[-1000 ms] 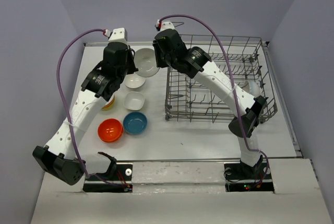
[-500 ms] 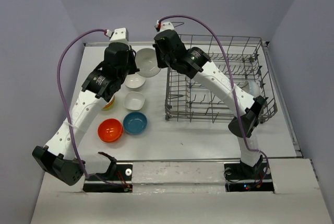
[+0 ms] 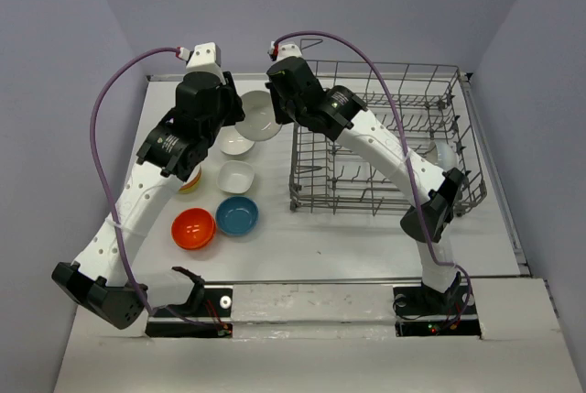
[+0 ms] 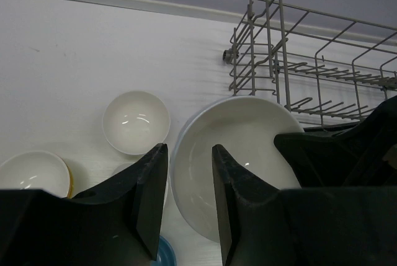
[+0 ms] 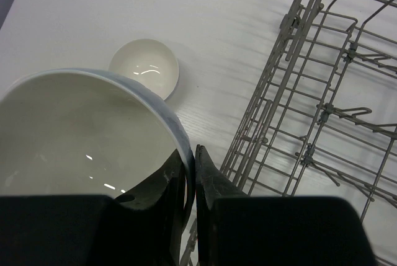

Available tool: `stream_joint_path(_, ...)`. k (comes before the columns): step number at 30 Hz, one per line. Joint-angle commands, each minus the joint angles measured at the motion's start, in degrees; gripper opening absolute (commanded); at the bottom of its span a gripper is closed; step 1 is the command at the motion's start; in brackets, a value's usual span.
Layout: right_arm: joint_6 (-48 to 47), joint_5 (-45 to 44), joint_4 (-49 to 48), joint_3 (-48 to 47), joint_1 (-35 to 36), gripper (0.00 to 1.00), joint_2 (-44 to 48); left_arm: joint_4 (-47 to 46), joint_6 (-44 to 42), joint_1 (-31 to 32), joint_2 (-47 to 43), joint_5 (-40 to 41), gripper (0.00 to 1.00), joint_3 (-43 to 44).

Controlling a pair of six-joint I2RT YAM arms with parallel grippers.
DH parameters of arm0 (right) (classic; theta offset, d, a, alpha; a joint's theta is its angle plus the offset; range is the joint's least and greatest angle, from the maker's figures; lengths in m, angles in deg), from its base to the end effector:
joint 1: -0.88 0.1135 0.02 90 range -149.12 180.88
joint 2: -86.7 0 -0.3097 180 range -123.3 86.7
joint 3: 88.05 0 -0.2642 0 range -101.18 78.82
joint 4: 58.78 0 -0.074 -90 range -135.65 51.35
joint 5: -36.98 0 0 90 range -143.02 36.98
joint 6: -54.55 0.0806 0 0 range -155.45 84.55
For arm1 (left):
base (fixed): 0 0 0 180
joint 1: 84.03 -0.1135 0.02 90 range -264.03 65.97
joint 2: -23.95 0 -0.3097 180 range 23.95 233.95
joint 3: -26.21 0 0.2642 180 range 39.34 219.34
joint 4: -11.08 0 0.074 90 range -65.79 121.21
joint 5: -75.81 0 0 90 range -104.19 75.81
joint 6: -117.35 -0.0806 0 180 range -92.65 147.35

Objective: Load the bowls into the dish rack
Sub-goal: Pass from the left arm to the right, then insert the bowl into the dish rack.

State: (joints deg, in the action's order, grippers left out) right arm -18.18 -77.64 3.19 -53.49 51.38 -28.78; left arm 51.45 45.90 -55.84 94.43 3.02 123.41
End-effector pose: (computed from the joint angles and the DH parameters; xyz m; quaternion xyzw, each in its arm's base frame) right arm 0.3484 0.3699 0.4470 -0.1453 0.8484 0.1092 0.4971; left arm 0.2750 -0.1203 0.4886 -0.0268 0.7823 -0.1344 0.6076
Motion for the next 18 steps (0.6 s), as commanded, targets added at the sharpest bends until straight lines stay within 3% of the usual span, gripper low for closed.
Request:
stream_joint_path(1, -0.2, -1.0, -4.7, -0.3, 0.7, 0.01, 4.7, -2.2, -0.1, 0.6, -2.3, 1.0, 0.45, 3.2)
stream_joint_path(12, -2.9, -10.9, -6.2, 4.9, 0.7, 0.01, 14.3, -3.4, -0.8, 0.6, -8.0, 2.4, 0.53, 5.1)
stream_joint_path(18, -9.8, -32.6, -9.0, 13.5, 0.7, 0.01, 21.3, -3.2, -1.2, 0.6, -10.9, 1.2, 0.53, 2.7)
